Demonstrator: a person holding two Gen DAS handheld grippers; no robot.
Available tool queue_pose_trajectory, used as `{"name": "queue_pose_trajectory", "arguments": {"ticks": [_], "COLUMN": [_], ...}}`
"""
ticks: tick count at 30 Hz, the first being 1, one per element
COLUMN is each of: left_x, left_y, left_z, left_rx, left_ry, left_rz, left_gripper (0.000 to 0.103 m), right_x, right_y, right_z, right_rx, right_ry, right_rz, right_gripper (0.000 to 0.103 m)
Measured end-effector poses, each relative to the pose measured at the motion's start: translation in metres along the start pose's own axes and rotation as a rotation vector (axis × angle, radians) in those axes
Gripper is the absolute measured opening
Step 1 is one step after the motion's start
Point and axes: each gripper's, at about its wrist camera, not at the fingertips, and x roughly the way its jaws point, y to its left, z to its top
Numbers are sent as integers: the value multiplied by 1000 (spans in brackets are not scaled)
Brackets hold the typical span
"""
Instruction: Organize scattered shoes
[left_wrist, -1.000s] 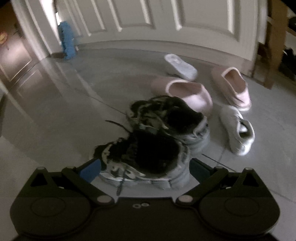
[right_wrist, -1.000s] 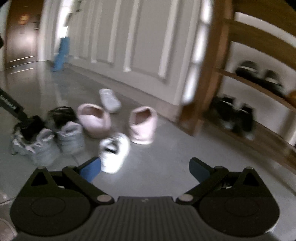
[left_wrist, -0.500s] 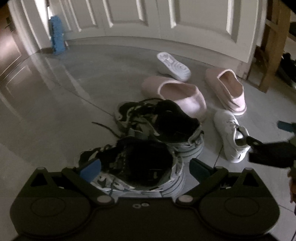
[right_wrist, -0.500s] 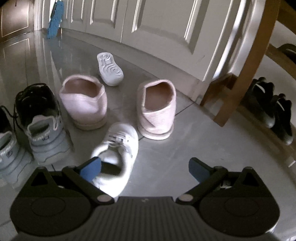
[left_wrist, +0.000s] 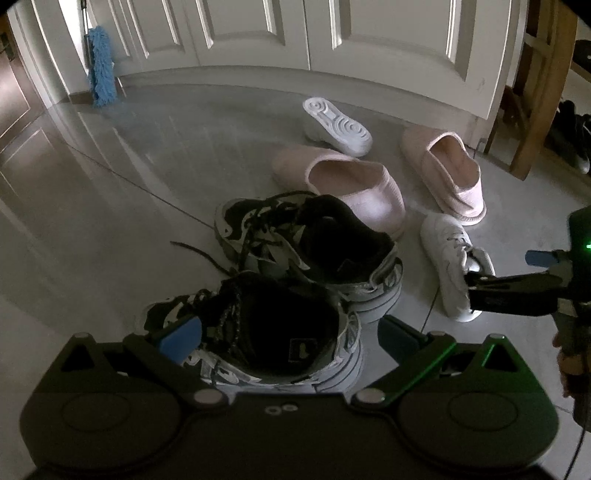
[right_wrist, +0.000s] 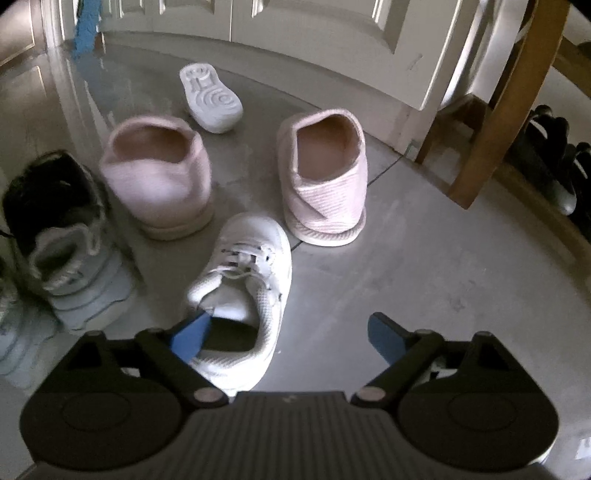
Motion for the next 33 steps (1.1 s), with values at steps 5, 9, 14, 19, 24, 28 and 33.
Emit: {"name": "queue_pose_trajectory", "arguments": {"ticks": [5,9,14,19,24,28,33], "left_x": [2,2,4,1,-1,-2,-6], "left_y": [-1,-2,-2,-5,-6,-8,-23], "left_z": [4,4,4,3,0,0,3], "left_rx": [4,10,7,15,17,9,30], "left_ry": [1,4,12,1,-2,2,-13], "left_rz": [0,-1,1,0,-1,-7,-28], "left_gripper": [103,103,103,103,103,103,103], "right_x": [11,20,27,28,19,7,-5], "right_y": [1,-3,-9,-11,-19,-28,-51], "right_z": [4,6,8,9,4,-2,-26], "right_rx": [-13,31,99,154,168,175,242], "right_ry": [35,71,112,130,119,147,190], "right_rz": [7,43,103,211,241,238,240], "right_gripper": [93,90,76,45,39,23,22]}}
